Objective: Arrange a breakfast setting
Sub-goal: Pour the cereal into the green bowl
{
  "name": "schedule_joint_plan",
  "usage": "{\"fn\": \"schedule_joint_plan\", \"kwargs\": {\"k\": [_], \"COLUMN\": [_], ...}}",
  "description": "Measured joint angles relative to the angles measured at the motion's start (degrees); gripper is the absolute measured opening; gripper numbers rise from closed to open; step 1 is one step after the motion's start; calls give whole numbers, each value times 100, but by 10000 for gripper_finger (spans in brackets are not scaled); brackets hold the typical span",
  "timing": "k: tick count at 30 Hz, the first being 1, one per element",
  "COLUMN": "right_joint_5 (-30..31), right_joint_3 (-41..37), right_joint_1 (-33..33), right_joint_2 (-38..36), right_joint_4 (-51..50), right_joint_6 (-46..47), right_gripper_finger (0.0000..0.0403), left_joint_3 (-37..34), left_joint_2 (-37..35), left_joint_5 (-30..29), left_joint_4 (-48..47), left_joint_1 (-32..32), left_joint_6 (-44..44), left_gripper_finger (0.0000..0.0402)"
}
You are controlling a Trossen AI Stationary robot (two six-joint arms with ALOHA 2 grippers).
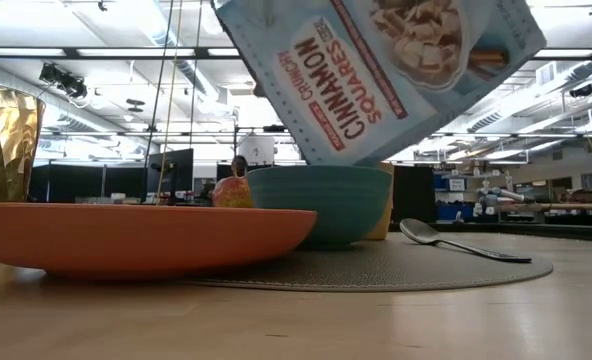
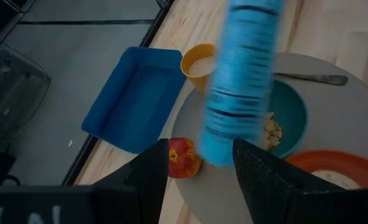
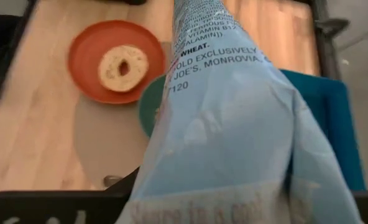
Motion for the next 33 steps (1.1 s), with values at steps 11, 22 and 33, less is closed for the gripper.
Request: {"fn": "schedule_joint_plan", "kwargs": {"k": [11, 22, 33], "right_joint_5": [36, 252, 233], "right_joint_3": [1, 47, 47], "right_joint_1": [176, 271, 306], "right_joint_2": [-5, -7, -7], "right_joint_4": [66, -172, -196], "right_joint_6": [-23, 303, 281], "right_gripper_finger": [132, 132, 132], "left_joint_3": [0, 0, 0], "left_joint_2": [-2, -2, -2], "left_joint_5": [80, 165, 167], "left_joint_4": [-4, -20, -37], "left_joint_1": [-4, -2, 0], "left_joint_6": [17, 15, 9], "left_gripper_finger": [188, 188, 188]}}
